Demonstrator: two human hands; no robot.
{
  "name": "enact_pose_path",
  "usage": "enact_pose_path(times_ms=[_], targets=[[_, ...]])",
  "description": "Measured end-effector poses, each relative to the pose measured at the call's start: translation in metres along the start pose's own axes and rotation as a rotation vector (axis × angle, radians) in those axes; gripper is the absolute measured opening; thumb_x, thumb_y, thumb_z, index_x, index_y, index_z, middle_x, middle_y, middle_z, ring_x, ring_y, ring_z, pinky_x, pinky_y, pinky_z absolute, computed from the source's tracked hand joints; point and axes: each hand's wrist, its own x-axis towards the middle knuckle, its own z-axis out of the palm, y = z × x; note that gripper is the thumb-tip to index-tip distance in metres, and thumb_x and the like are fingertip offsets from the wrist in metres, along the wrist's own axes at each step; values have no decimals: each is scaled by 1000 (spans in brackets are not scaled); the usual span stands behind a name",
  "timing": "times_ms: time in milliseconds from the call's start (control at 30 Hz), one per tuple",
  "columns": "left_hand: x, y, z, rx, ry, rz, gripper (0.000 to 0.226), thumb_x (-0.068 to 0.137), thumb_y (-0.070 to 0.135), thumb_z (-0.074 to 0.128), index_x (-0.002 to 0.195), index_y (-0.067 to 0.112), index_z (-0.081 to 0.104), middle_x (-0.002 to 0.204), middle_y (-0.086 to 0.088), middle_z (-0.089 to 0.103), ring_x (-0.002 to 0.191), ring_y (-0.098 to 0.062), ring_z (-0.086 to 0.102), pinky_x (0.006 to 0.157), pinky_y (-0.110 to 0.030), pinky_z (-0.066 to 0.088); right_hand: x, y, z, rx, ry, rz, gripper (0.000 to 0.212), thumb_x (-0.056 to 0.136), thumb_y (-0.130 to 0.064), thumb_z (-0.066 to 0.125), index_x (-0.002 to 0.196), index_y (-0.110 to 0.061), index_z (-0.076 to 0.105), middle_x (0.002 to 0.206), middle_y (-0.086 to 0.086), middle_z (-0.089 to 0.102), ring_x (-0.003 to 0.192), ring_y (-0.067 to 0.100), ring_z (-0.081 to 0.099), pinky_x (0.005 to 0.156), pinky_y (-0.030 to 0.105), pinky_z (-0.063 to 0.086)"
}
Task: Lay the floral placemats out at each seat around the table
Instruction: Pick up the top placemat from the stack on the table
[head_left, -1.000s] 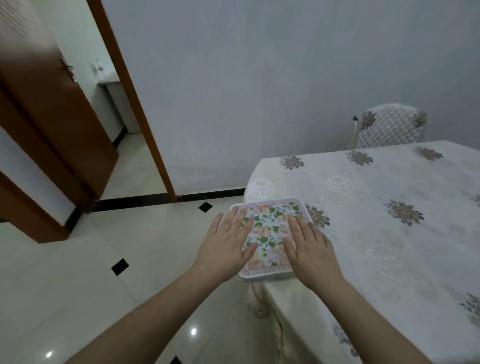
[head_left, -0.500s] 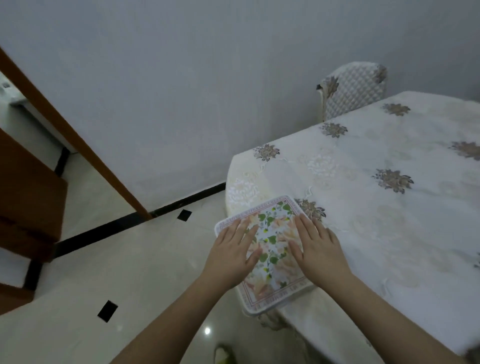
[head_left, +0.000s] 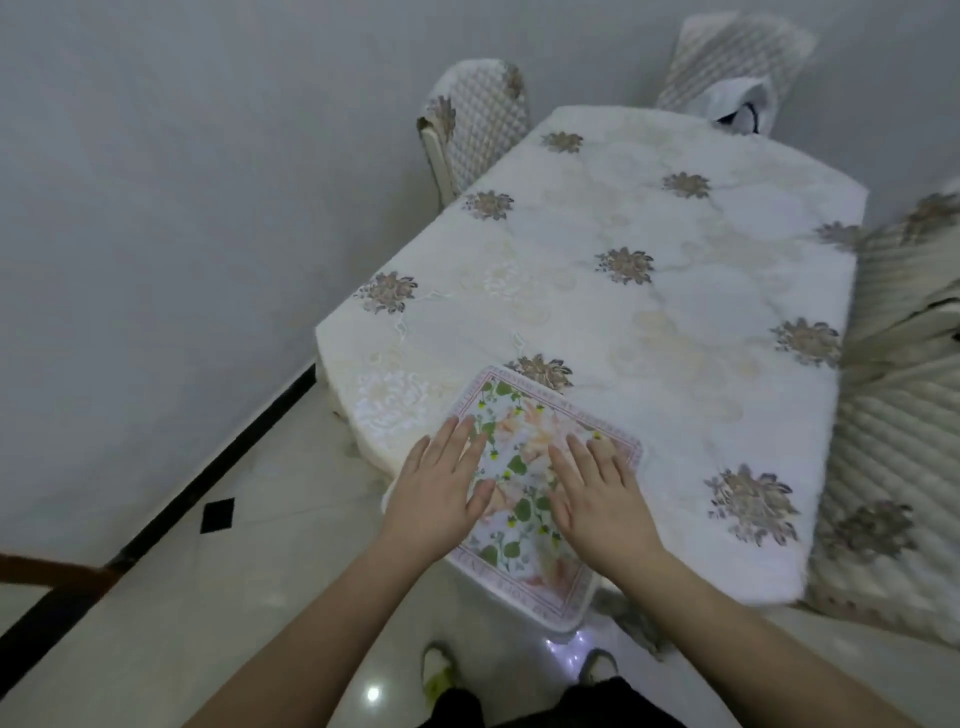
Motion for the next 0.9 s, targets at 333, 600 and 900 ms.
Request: enact_pose_path(times_ms=[333,600,900], targets=[[14,-4,-3,17,-39,276,62,102,52,20,157,24,22,166,2,15,153,-16,7,121,-35,4,-49,-7,21,133,78,272,62,101,-45,32,157,-26,14,165,6,14,150,28,17,120,46,16],[14,8,14,22,-90,338,59,104,50,29,157,29,19,165,-2,17,153,-21,8,124,-45,6,-76,-12,39,178,104,339,61,96,-39,50,152,-17,35,157,14,35,143,35,34,116,53,26],[35,-28,33,87,-203,415,61,103,52,25,158,29,13,167,1,5,154,-19,0,124,-45,-2,-54,-43,56,178,110,466,61,95,-37,53,149,-14,39,156,16,35,141,37,37,114,53,30]])
